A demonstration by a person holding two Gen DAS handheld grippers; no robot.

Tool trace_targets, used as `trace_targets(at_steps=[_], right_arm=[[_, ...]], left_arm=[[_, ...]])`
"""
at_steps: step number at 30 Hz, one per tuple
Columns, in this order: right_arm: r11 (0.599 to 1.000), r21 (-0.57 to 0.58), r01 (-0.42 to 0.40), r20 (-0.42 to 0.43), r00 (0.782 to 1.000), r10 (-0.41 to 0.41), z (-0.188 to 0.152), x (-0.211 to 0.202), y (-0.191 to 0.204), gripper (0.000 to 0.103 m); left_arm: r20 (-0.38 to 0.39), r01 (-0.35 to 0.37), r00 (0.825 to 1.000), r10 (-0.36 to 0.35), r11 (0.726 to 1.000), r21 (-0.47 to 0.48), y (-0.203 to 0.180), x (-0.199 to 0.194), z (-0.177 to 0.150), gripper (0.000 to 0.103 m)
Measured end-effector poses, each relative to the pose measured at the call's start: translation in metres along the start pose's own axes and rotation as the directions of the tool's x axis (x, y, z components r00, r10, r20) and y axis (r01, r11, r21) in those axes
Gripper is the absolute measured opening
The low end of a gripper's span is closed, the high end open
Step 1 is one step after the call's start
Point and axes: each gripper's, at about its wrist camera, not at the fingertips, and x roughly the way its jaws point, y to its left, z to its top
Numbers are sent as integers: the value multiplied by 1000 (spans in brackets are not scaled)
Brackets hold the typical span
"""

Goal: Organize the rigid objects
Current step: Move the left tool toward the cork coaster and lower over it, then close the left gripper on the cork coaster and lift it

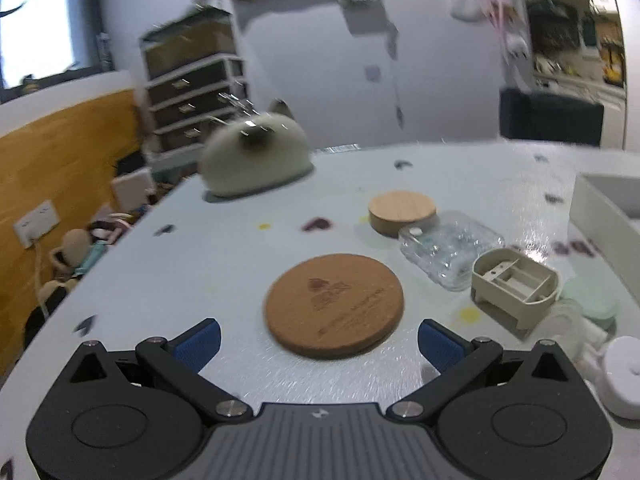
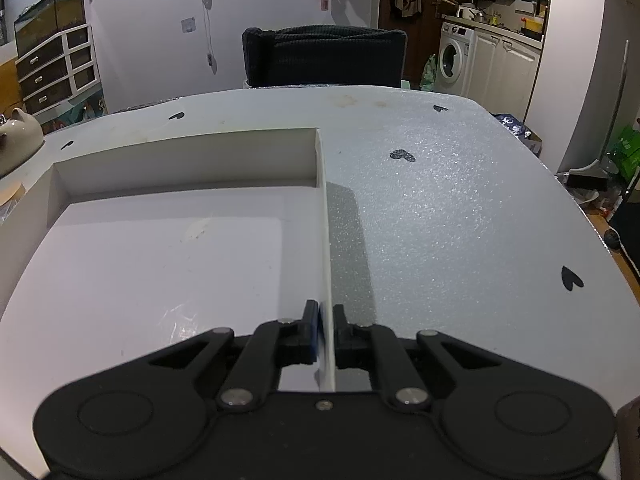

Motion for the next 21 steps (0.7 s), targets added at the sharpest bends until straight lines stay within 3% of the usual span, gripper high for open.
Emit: trace_targets(at_steps=[3,11,21], right_arm=[[1000,-9,7,2,1000,-7,0,0,2,7],[1000,0,2,3,1000,-2,0,1,1,7],[1000,13,-1,5,1000,1,0,0,-1,7]], left_arm=[[-35,15,999,-15,1000,6,0,22,5,103],[-62,104,992,-114,985,-135,19,53,17,102],[-49,55,997,-62,991,-124,13,41,19,98]])
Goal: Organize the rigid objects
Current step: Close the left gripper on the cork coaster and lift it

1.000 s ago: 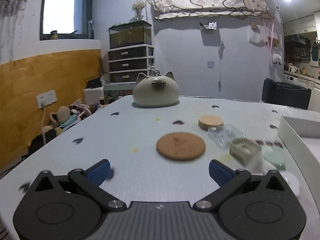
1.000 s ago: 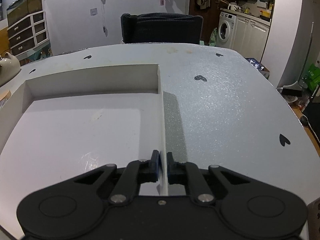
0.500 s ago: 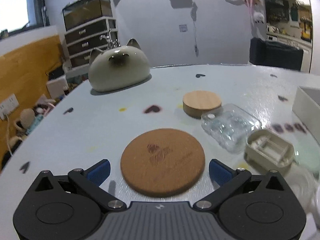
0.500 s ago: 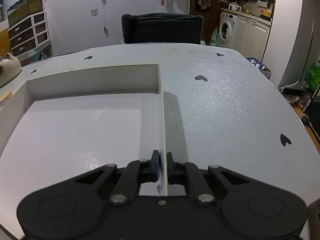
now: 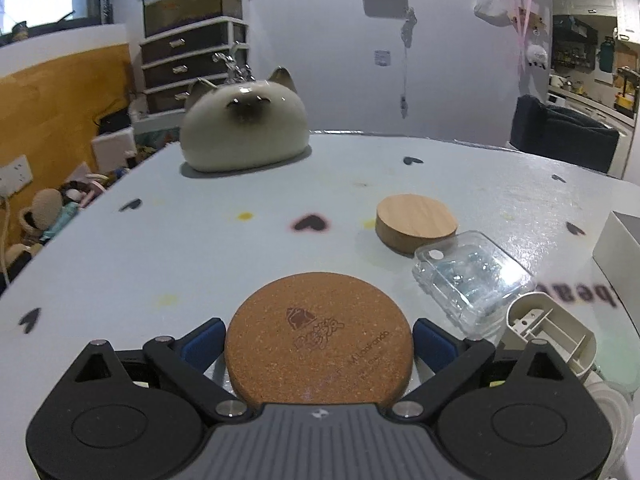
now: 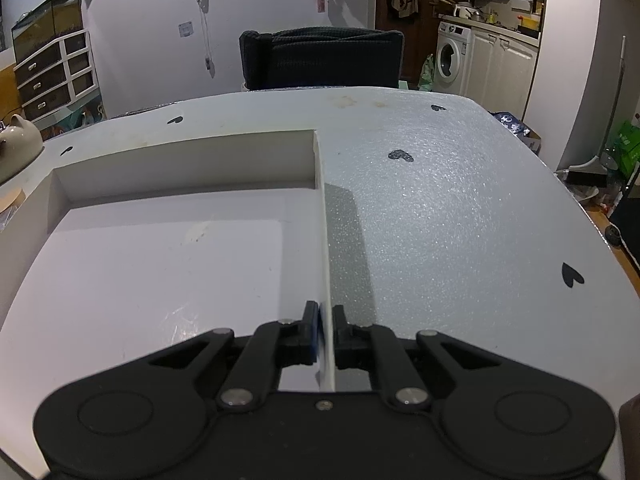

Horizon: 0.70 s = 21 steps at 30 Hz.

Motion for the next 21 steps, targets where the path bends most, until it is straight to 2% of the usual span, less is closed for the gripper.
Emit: trace_targets(at_steps=[6,11,15,21], right_arm=[[1000,7,-9,-2,1000,9,1,0,-3,7],[1000,-2,-9,-4,1000,9,1,0,-2,7],[1000,-7,-4,-7,1000,4,2,0,-1,7],[1000,-12,-4,-11,1000,4,3,0,0,7]], left_arm=[[52,34,998,-33,999,-22,-18,-37,20,98],[77,148,986,-147,989,-8,-68,-68,39,98],[72,261,962,-262,965,19,-122,-87,46,98],[50,400,913,-406,912,94,-215,-101,50,98]])
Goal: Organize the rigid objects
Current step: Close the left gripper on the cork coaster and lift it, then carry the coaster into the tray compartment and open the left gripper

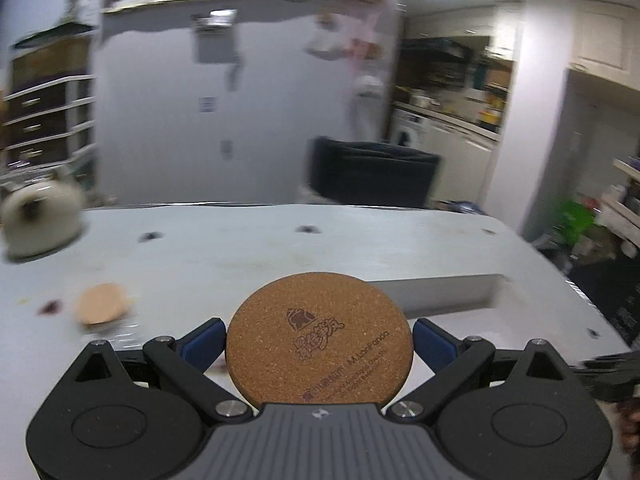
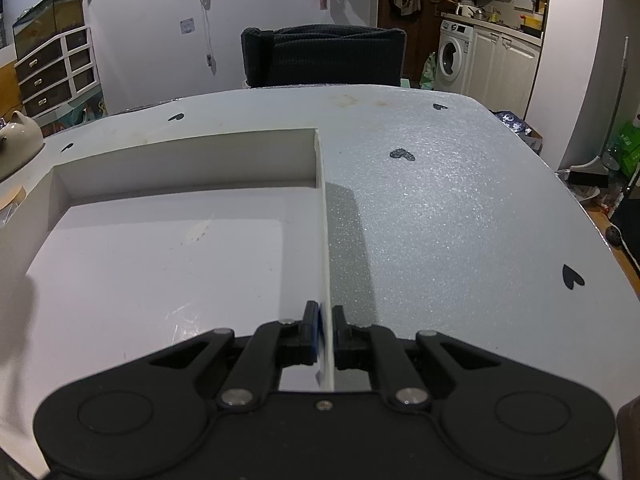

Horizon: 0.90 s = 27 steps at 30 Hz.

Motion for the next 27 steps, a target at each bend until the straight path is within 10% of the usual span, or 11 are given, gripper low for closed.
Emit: trace_targets(at_steps=[14,27], right_arm=[[1000,0,-15,-14,1000,15,2,1,-2,6],[998,1,-57,-26,998,57,4,3,-6,4]], left_arm=[[-117,157,980,-158,987,-19,-131,109,4,98],[-217,125,966,-139,989,-76,-153,168,-5,98]])
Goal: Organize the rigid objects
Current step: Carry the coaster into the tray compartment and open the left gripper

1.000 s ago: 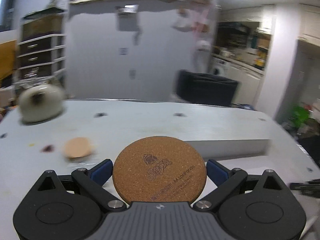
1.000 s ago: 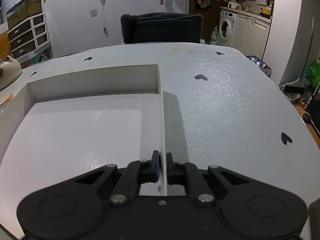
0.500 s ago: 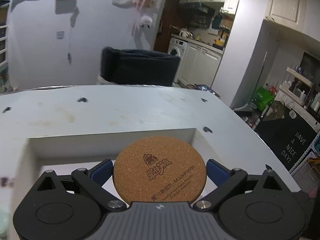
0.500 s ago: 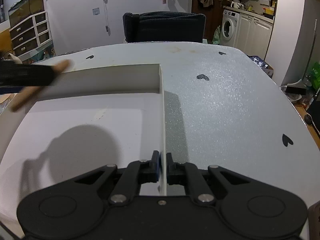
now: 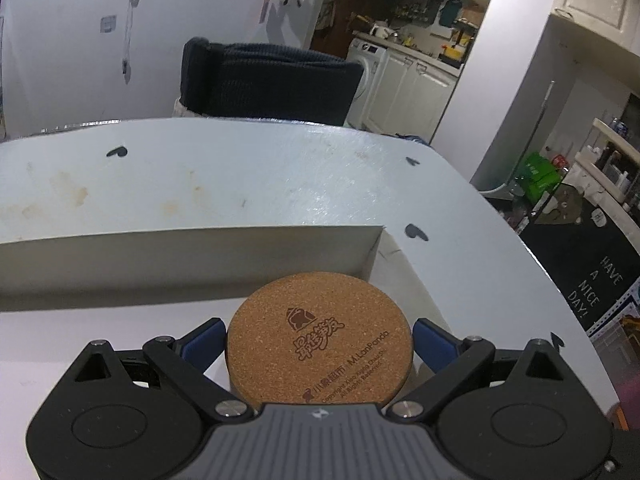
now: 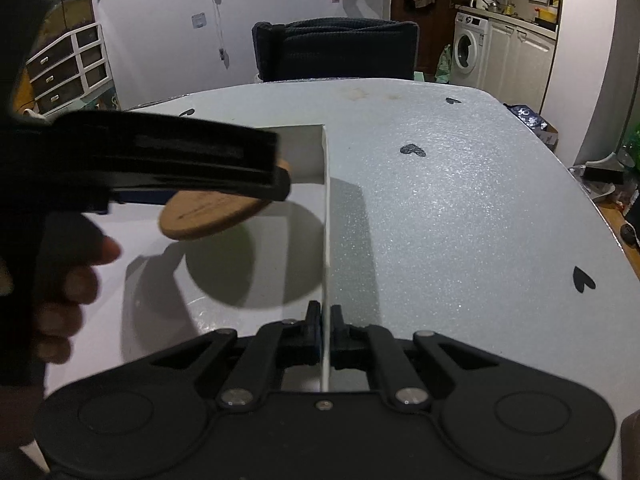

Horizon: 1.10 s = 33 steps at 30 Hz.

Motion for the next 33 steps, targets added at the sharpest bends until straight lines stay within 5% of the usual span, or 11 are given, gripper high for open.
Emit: trace_targets(at_steps=[23,33], right_arm=[[999,32,-10,-19,1000,11,-19,-19,-2,4],[999,33,-7,3,1000,7,-25,-23,-1,4]], left_arm=[[-37,8,999,-12,996,-92,1,11,3,103],[46,31,998,-31,999,-14,5,-48,-11,103]])
